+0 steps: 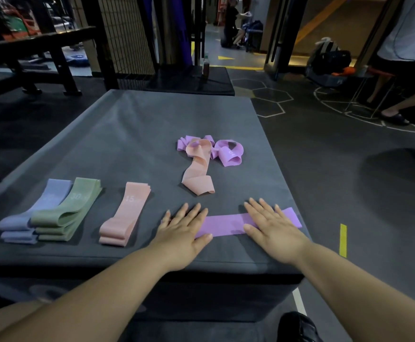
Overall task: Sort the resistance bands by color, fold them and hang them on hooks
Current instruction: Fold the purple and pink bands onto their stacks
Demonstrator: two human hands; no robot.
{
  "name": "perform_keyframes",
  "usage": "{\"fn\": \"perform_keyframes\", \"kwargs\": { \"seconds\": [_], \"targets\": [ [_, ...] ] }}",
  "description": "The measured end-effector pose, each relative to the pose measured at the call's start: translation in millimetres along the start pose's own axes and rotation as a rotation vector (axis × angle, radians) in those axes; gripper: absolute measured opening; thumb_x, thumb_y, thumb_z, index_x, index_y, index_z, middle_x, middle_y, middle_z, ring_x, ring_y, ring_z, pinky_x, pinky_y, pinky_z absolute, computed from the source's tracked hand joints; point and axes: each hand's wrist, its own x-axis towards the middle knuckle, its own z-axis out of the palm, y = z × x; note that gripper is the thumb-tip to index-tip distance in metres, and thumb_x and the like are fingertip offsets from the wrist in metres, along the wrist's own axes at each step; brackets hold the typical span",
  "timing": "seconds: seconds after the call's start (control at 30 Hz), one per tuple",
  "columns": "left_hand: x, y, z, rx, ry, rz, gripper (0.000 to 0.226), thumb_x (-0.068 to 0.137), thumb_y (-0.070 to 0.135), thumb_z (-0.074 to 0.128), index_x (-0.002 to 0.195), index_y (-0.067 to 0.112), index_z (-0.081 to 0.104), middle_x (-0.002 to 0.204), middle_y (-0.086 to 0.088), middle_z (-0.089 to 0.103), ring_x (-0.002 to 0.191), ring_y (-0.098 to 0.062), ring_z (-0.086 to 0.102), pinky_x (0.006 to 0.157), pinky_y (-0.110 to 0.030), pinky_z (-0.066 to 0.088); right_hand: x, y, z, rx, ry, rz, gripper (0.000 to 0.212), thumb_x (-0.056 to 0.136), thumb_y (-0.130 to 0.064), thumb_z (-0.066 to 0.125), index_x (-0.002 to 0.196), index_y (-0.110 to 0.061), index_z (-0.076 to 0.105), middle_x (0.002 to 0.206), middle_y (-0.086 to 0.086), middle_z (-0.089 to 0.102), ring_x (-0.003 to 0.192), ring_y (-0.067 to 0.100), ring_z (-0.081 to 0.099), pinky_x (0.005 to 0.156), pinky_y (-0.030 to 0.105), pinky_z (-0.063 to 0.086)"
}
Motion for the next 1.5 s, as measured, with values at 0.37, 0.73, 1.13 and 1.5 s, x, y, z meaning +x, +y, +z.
{"fn": "perform_keyframes", "kwargs": {
  "seconds": [0.37, 0.73, 1.13, 1.5],
  "targets": [
    [1, -12, -19, -0.425, 0.033, 0.015, 0.053, 0.103, 0.041, 0.036, 0.152, 0.028, 0.023, 0.163, 0.011, 0.005, 0.149, -0.007, -0.008, 0.120, -0.030, -0.001, -2, 23, -22, 0.483, 0.145, 0.160, 0.050, 0.102, -0.017, 0.042, 0.150, -0.029, 0.033, 0.153, -0.003, 0.037, 0.131, 0.012, 0.047, 0.112, 0.027, 0.030],
    [-2, -38, -39, -0.097, 0.075, -0.207, 0.042, 0.094, 0.022, 0.056, 0.135, 0.025, 0.047, 0.131, 0.000, 0.048, 0.116, -0.019, 0.051, 0.097, -0.034, 0.044, 8, 49, -38, 0.033, 0.124, 0.264, 0.052, 0.081, -0.007, 0.050, 0.127, -0.028, 0.062, 0.129, 0.001, 0.054, 0.123, 0.024, 0.047, 0.107, 0.034, 0.039],
    [0, -34, -48, -0.045, 0.062, -0.282, 0.017, 0.087, 0.024, 0.062, 0.074, 0.029, 0.051, 0.102, 0.004, 0.061, 0.094, -0.019, 0.062, 0.082, -0.031, 0.051, 4, 41, -51, 0.068, 0.144, 0.422, 0.015, 0.078, -0.018, 0.059, 0.077, -0.031, 0.064, 0.101, 0.001, 0.064, 0.089, 0.026, 0.061, 0.078, 0.030, 0.051],
    [0, -48, -53, -0.495, 0.328, -0.353, 0.015, 0.083, 0.014, 0.056, 0.082, 0.029, 0.055, 0.074, 0.006, 0.069, 0.070, -0.018, 0.067, 0.064, -0.030, 0.053, -3, 39, -60, 0.337, 0.451, 0.417, 0.009, 0.085, -0.025, 0.059, 0.082, -0.033, 0.063, 0.080, -0.007, 0.067, 0.077, 0.020, 0.059, 0.065, 0.030, 0.045]
  ]
}}
